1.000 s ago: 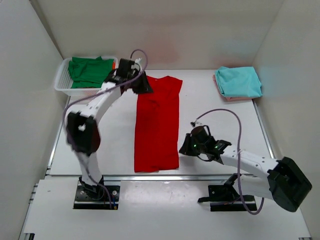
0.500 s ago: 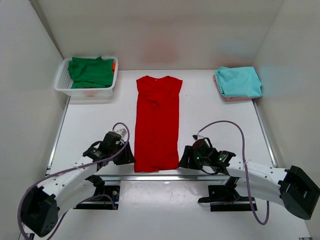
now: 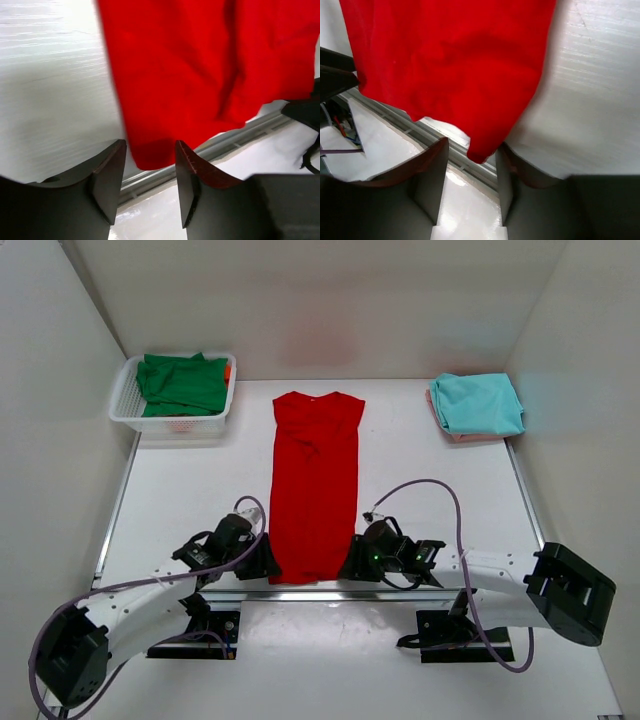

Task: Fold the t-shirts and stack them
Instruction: Grab the bottom of the folded rectangular tshirt with both arms

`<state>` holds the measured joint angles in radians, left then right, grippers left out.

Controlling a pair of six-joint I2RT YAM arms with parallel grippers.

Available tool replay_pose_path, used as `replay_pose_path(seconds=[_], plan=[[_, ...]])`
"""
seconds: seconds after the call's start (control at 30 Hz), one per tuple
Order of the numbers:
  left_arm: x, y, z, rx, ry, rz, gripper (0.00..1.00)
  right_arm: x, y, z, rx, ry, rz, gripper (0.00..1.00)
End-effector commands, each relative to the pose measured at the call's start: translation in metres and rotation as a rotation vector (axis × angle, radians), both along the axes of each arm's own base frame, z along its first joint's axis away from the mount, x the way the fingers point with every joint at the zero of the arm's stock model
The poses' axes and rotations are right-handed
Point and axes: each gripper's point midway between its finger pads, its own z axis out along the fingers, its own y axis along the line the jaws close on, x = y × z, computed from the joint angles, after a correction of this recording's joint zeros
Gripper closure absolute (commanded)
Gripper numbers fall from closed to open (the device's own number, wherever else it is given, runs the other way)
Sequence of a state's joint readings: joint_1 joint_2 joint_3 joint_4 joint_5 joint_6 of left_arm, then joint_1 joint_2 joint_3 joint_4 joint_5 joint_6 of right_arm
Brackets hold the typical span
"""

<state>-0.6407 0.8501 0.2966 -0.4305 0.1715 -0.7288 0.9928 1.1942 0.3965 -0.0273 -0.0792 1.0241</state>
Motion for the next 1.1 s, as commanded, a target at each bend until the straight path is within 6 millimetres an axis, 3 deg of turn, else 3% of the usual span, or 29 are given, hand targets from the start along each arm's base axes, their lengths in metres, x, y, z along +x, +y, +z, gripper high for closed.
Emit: replay_pose_path(seconds=[0.0,0.07,0.1,0.13,0.17,0.2,0.23,0.37,0.5,0.6,0.8,0.9,1.07], plan=[[-0.004,-0.002,-0.005,0.019,0.027,-0.004,0.44,-0.004,-0.013,-0.015,-0.067,0.020,-0.007,0.67],[-0.006,-0.005,-0.009,0.029,0.032,-0.018,0.44,-0.002,-0.014,-0.017,-0.069,0.023,-0.012,0.75],[-0.008,-0.006,-0.011,0.045,0.041,-0.035,0.48,-0.002,-0.014,-0.016,-0.065,0.025,-0.007,0.90],[-0.008,-0.008,-0.011,0.047,0.041,-0.045,0.61,-0.003,-0.015,-0.017,-0.068,0.029,-0.005,1.00],[-0.012,-0.007,-0.016,0.063,0.066,-0.060,0.71,-0.004,-0.014,-0.016,-0.068,0.028,0.005,1.00],[-0.014,-0.006,-0.016,0.067,0.072,-0.073,0.92,-0.005,-0.016,-0.017,-0.076,0.029,0.008,1.00],[-0.020,-0.005,-0.018,0.083,0.092,-0.088,1.00,-0.007,-0.018,-0.019,-0.089,0.037,0.007,1.00],[-0.028,0.010,-0.016,0.111,0.102,-0.075,1.00,-0.027,-0.026,-0.020,-0.098,0.074,0.053,1.00],[-0.040,0.002,-0.008,0.058,0.117,-0.105,1.00,-0.045,-0.031,-0.018,-0.095,0.100,0.116,1.00],[-0.038,0.003,-0.002,0.074,0.109,-0.116,1.00,-0.048,-0.026,-0.004,-0.052,0.101,0.159,1.00],[0.012,-0.010,0.040,0.029,0.023,-0.088,1.00,-0.013,-0.018,0.035,0.000,0.062,0.208,1.00],[0.046,-0.016,0.064,-0.019,-0.028,-0.048,1.00,0.020,-0.010,0.063,0.049,0.010,0.220,1.00],[0.112,-0.016,0.099,-0.068,-0.092,0.031,1.00,0.078,-0.020,0.079,0.033,-0.027,0.206,1.00]])
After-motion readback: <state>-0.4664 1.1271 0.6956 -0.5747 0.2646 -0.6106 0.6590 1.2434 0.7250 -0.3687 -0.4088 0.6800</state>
